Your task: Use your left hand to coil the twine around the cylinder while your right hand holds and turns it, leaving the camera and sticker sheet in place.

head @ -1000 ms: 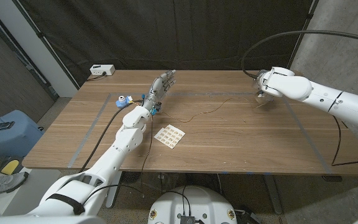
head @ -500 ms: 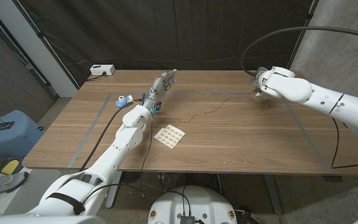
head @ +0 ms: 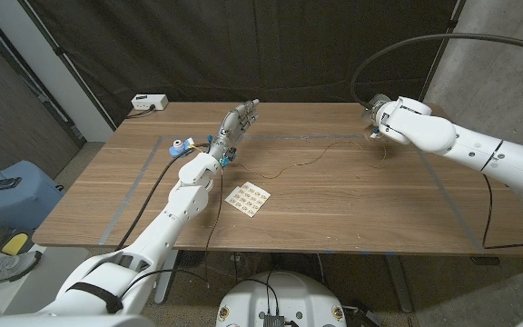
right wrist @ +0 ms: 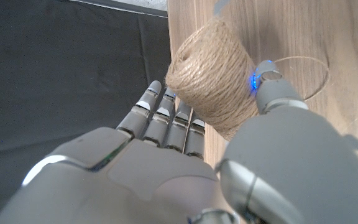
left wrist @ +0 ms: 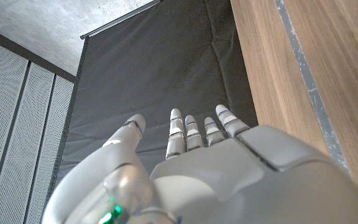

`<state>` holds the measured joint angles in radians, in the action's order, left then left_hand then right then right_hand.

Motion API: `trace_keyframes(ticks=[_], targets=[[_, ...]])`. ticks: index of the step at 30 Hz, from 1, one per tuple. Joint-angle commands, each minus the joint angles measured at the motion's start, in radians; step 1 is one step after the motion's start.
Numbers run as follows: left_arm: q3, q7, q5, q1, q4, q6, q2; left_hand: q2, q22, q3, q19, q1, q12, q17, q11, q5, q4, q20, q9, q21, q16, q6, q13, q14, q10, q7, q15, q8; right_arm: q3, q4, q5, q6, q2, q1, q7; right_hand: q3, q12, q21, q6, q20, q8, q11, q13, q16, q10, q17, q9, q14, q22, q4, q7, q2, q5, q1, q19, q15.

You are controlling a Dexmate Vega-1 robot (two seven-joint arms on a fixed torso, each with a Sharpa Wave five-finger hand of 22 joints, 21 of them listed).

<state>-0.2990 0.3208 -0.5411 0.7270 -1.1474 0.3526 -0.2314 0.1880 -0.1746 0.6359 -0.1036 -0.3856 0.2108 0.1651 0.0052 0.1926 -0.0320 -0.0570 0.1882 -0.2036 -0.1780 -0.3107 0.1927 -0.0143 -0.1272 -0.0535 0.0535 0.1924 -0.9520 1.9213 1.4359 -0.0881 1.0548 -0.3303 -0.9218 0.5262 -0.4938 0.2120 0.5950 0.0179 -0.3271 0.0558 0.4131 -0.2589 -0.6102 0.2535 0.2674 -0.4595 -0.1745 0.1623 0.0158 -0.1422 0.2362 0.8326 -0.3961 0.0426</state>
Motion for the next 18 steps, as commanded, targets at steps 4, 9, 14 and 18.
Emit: trace_keyframes(ticks=[4,9,14,18], targets=[[0.002,0.003,-0.001,0.003,-0.011,-0.001,-0.007,-0.004,-0.003,0.002,-0.010,-0.014,0.004,0.003,-0.001,0.004,-0.006,0.002,0.004,0.002,0.000,-0.011,0.003,-0.007,-0.009,-0.003,0.005,-0.001,0.021,0.029,0.003,-0.044,-0.009,-0.024,0.038,0.014,-0.006,-0.001,0.018,0.000,-0.008,0.002,0.006,-0.005,-0.012,0.004,0.005,-0.014,-0.003,-0.002,-0.001,0.011,0.001,0.001,-0.007,0.077],[0.002,0.006,-0.001,0.003,-0.015,-0.002,-0.011,-0.004,-0.003,0.002,-0.010,-0.014,0.004,0.003,0.000,0.004,-0.007,0.001,0.004,0.002,0.000,-0.011,0.003,-0.007,-0.010,-0.003,0.006,-0.001,0.029,0.036,-0.004,-0.057,-0.013,-0.026,0.053,0.018,-0.012,0.000,0.025,-0.001,-0.011,0.003,0.008,-0.008,-0.023,0.006,0.006,-0.025,-0.003,-0.002,0.002,0.010,0.000,0.001,-0.012,0.080],[0.001,0.009,0.001,0.002,-0.019,0.000,-0.014,-0.003,-0.003,0.002,-0.010,-0.015,0.004,0.003,0.000,0.004,-0.007,0.001,0.004,0.002,0.000,-0.011,0.003,-0.007,-0.010,-0.004,0.007,-0.001,0.039,0.049,-0.021,-0.072,-0.008,-0.034,0.080,0.022,-0.016,0.002,0.029,-0.001,-0.012,0.004,0.009,-0.008,-0.028,0.008,0.006,-0.031,-0.003,-0.002,0.003,0.010,-0.001,0.003,-0.021,0.084],[-0.001,0.010,0.003,0.003,-0.026,-0.005,-0.017,-0.003,-0.003,0.002,-0.010,-0.016,0.005,0.003,0.001,0.004,-0.008,0.002,0.004,0.002,0.000,-0.012,0.003,-0.007,-0.013,-0.003,0.007,-0.001,0.049,0.062,-0.025,-0.091,-0.006,-0.041,0.093,0.025,-0.018,0.002,0.032,-0.001,-0.013,0.005,0.011,-0.008,-0.030,0.009,0.007,-0.036,-0.003,-0.001,0.003,0.010,-0.002,0.005,-0.025,0.087]])
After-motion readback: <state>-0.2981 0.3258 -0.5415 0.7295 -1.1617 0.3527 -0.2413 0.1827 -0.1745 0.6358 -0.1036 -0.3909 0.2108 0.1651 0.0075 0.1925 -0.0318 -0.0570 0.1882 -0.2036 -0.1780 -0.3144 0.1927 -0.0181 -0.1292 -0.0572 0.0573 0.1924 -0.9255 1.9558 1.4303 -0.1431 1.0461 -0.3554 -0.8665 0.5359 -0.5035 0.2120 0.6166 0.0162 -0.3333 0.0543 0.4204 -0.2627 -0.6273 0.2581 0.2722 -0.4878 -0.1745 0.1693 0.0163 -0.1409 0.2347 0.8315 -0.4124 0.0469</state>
